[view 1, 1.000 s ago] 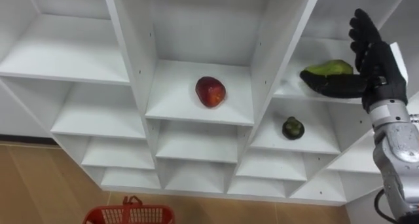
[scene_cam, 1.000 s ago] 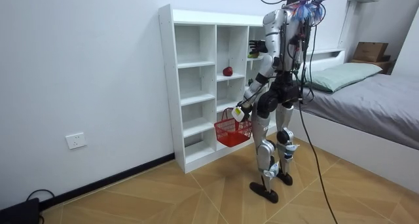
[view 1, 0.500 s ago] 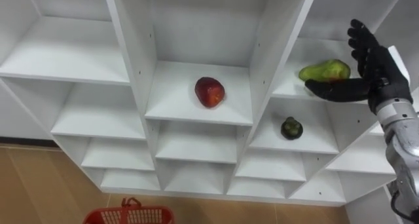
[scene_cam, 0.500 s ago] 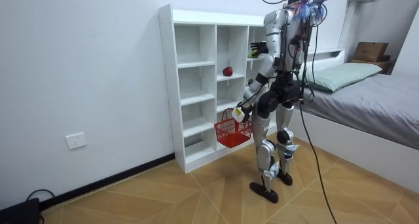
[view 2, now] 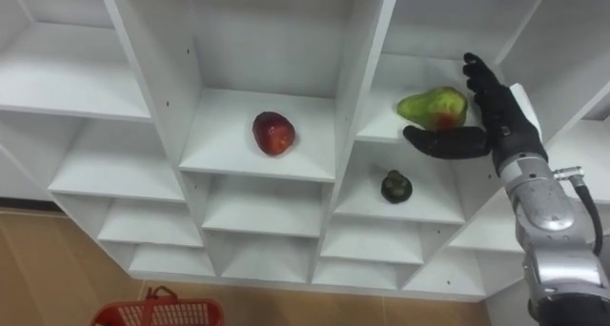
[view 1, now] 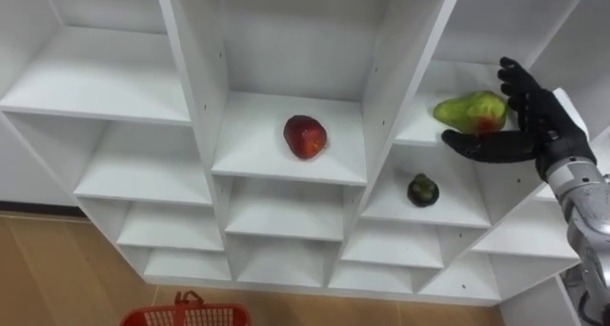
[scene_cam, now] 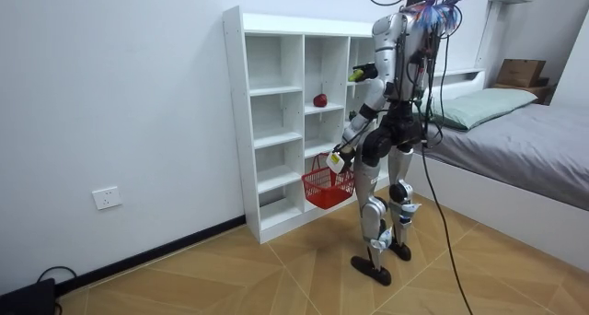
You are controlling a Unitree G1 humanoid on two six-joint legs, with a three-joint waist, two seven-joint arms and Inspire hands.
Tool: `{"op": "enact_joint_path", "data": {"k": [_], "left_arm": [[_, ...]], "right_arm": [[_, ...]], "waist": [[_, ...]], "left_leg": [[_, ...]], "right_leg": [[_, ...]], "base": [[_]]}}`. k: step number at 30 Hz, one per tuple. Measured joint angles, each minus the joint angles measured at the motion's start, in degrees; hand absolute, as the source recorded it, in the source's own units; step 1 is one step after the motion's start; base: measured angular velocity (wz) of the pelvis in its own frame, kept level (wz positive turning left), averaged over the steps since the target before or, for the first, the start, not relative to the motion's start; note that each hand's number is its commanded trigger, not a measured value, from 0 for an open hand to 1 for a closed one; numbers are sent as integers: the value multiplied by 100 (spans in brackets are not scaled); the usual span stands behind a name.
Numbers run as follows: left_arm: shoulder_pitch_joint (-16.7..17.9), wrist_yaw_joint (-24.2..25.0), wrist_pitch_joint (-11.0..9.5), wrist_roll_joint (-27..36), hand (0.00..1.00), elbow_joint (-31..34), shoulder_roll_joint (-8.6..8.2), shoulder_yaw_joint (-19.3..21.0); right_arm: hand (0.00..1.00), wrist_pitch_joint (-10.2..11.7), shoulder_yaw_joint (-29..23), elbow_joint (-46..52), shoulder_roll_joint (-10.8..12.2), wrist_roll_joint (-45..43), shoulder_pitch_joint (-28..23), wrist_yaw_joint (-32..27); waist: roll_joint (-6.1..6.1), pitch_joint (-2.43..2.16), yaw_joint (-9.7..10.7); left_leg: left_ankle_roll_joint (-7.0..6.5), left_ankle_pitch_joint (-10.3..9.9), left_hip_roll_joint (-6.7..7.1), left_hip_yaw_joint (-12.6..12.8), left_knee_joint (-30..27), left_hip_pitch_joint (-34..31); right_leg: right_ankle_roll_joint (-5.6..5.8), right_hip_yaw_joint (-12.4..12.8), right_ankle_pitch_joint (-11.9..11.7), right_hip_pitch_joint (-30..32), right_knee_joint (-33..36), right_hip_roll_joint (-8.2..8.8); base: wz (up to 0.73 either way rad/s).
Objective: Collect fruits from the closet
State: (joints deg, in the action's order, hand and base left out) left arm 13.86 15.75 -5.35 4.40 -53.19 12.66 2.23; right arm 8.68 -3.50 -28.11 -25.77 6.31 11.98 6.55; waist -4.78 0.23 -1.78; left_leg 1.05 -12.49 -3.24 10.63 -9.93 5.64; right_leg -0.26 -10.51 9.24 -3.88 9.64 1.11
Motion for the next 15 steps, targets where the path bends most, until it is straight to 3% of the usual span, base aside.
{"op": "enact_joint_path", "data": {"k": [8, 9, 10, 12, 15], "left_arm": [[-11, 4, 8, -4, 100, 0, 15, -1], [-11, 5, 11, -4, 100, 0, 16, -1], [-12, 7, 16, -4, 100, 0, 17, -1], [-16, 9, 27, -4, 100, 0, 17, -1], [-22, 13, 44, -4, 100, 0, 18, -1]], "right_arm": [[0, 0, 0, 0, 0, -2, 0, 56], [11, 0, 0, 0, 0, -3, 0, 60], [63, 0, 0, 0, 0, -3, 0, 63], [100, 0, 0, 0, 0, -3, 0, 66], [100, 1, -11, 1, 0, -17, 1, 45]], "waist": [[-32, -3, 9], [-33, -3, 10], [-32, -4, 10], [-32, -4, 11], [-30, -6, 11]], "left_leg": [[0, 0, -1, -3, -2, 1], [0, 0, -1, -2, -2, 0], [0, 0, -1, -2, -2, -1], [0, 0, -1, -2, -3, -2], [0, 0, -1, -3, -5, -8]], "right_leg": [[0, -8, 0, 1, -8, 0], [0, -13, 0, 1, -8, 0], [0, -17, 0, 1, -8, 1], [0, -25, 0, 0, -8, 2], [0, -29, 0, -6, -8, 2]], "base": [[0], [0], [0], [0], [0]]}}
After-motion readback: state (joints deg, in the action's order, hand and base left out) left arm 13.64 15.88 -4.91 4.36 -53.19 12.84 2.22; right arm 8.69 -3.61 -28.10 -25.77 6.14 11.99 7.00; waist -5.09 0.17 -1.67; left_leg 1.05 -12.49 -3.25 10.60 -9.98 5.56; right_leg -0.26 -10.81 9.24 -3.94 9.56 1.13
